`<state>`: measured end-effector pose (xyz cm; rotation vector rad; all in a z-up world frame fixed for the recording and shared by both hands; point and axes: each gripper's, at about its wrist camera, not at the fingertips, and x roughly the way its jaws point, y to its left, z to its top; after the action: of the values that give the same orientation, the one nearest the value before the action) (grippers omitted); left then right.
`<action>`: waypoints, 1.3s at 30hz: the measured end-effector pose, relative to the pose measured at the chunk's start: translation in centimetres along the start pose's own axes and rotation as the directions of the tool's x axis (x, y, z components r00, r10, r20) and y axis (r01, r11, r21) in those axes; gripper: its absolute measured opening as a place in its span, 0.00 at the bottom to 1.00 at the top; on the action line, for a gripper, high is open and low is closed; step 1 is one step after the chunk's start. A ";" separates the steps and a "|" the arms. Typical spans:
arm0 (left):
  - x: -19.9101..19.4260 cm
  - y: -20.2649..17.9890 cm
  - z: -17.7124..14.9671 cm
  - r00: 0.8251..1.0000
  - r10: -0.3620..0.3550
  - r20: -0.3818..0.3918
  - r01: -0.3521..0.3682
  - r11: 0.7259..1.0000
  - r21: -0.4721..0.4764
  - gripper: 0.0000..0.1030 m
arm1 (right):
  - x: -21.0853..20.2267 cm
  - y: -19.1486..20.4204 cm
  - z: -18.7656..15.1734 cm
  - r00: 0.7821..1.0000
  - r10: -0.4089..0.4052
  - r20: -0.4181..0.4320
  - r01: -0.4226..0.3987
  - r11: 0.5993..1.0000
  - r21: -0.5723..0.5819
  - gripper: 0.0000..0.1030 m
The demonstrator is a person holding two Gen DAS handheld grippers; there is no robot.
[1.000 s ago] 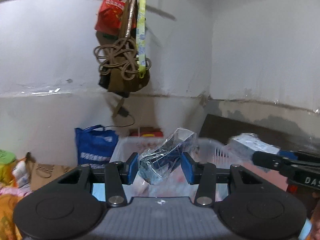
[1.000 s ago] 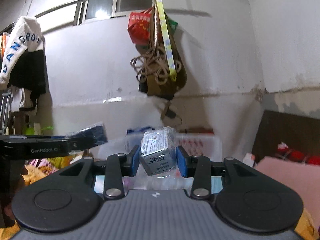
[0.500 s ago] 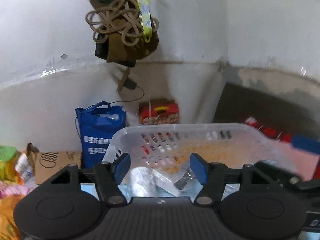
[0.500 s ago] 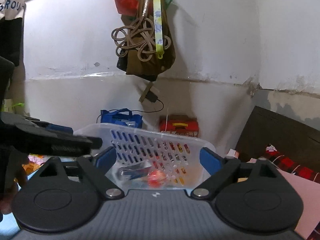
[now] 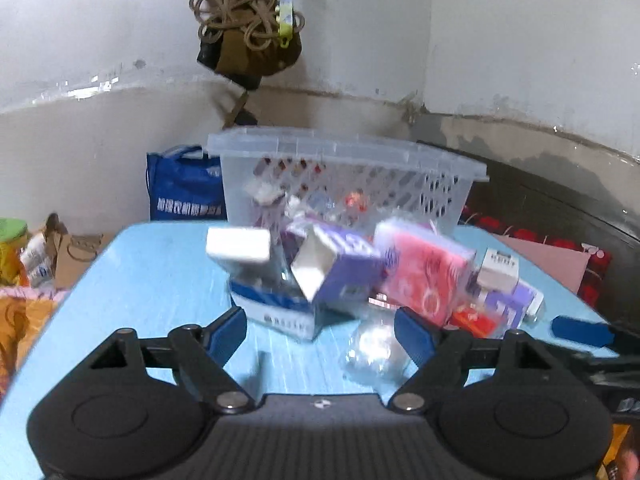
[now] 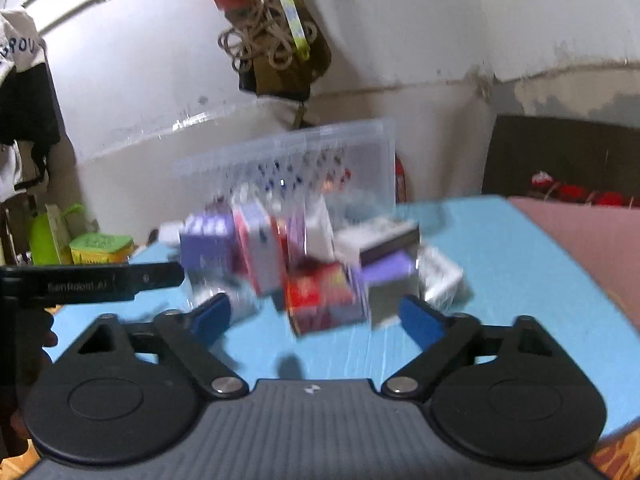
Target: Organize objects
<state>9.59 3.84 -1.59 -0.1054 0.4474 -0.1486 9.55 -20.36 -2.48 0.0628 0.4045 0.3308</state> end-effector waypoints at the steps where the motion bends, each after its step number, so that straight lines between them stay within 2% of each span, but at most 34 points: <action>1: 0.2 0.0 -0.2 1.000 -0.006 -0.006 0.006 1.000 -0.005 0.81 | 0.6 0.1 -0.1 1.000 -0.004 -0.014 0.004 1.000 -0.007 0.69; 3: 0.6 0.2 -0.4 1.000 -0.001 -0.021 0.001 1.000 -0.012 0.79 | 1.5 0.2 0.1 0.999 -0.026 -0.021 0.025 1.000 -0.017 0.65; 5: 0.1 0.3 -0.9 1.000 -0.004 -0.016 0.004 1.000 -0.014 0.79 | 1.1 -0.5 0.5 0.999 -0.049 0.015 0.049 0.999 0.003 0.67; 7: -0.3 0.2 -1.4 1.000 -0.003 -0.002 0.003 1.000 -0.004 0.79 | 0.0 -1.3 1.1 0.998 -0.016 0.060 0.013 0.999 0.044 0.67; 10: -0.4 0.5 -1.5 1.000 0.014 0.021 -0.014 1.000 -0.018 0.79 | 0.3 0.3 2.0 0.997 -0.004 0.072 0.007 0.999 -0.032 0.66; 12: -0.4 0.8 -1.2 0.999 0.019 0.033 -0.018 0.999 -0.028 0.79 | 1.0 1.6 2.4 0.997 0.020 0.070 -0.015 0.997 -0.070 0.63; 13: -0.4 1.0 -1.0 0.999 0.029 0.034 -0.028 0.999 -0.028 0.79 | 1.2 2.0 2.4 0.997 0.026 0.072 -0.020 0.997 -0.080 0.60; 18: -0.2 2.1 0.5 0.998 0.026 0.064 -0.025 1.000 -0.011 0.79 | 3.6 3.6 3.2 0.998 0.045 0.053 -0.039 0.993 -0.110 0.59; 19: -0.1 2.2 0.9 0.997 0.014 0.070 -0.014 1.000 -0.004 0.79 | 4.2 3.8 3.4 0.998 0.056 0.041 -0.051 0.992 -0.116 0.56; 20: 0.2 2.0 1.3 0.997 0.000 0.071 0.000 1.000 0.006 0.79 | 4.4 3.8 3.3 0.997 0.062 0.035 -0.058 0.991 -0.120 0.38; 21: 0.6 1.8 1.8 0.997 -0.016 0.075 0.015 1.000 0.025 0.79 | 4.3 3.6 3.3 0.997 0.064 0.031 -0.060 0.991 -0.118 0.28; 24: 1.8 0.8 2.8 0.996 -0.035 0.077 0.028 0.996 0.089 0.79 | 2.7 2.7 3.4 0.995 0.086 0.054 -0.082 0.993 -0.080 0.27; 27: 3.3 -0.3 3.4 0.997 -0.040 0.067 0.031 0.991 0.129 0.79 | 0.9 2.3 3.1 0.996 0.058 0.074 -0.052 0.996 -0.077 0.27; 32: 4.5 -1.3 3.0 0.998 -0.048 0.041 0.042 0.989 0.141 0.79 | -1.5 0.9 2.7 0.995 0.055 0.087 -0.052 0.998 -0.032 0.27; 34: 4.8 -1.7 2.5 0.999 -0.033 0.035 0.027 0.986 0.163 0.74 | -1.9 0.5 2.5 0.994 0.053 0.091 -0.050 0.998 -0.027 0.27; 35: 4.9 -1.9 2.4 0.999 -0.032 0.028 0.027 0.985 0.169 0.66 | -2.0 0.2 2.5 0.994 0.053 0.092 -0.051 0.998 -0.023 0.27; 39: 4.9 -2.1 2.1 0.999 -0.025 0.025 0.020 0.985 0.170 0.64 | -1.9 -0.5 2.4 0.994 0.054 0.091 -0.055 0.998 0.002 0.27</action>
<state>14.58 1.16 -1.50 0.0545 0.4048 -0.2068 9.02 -21.49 0.38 0.0930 0.3133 0.3797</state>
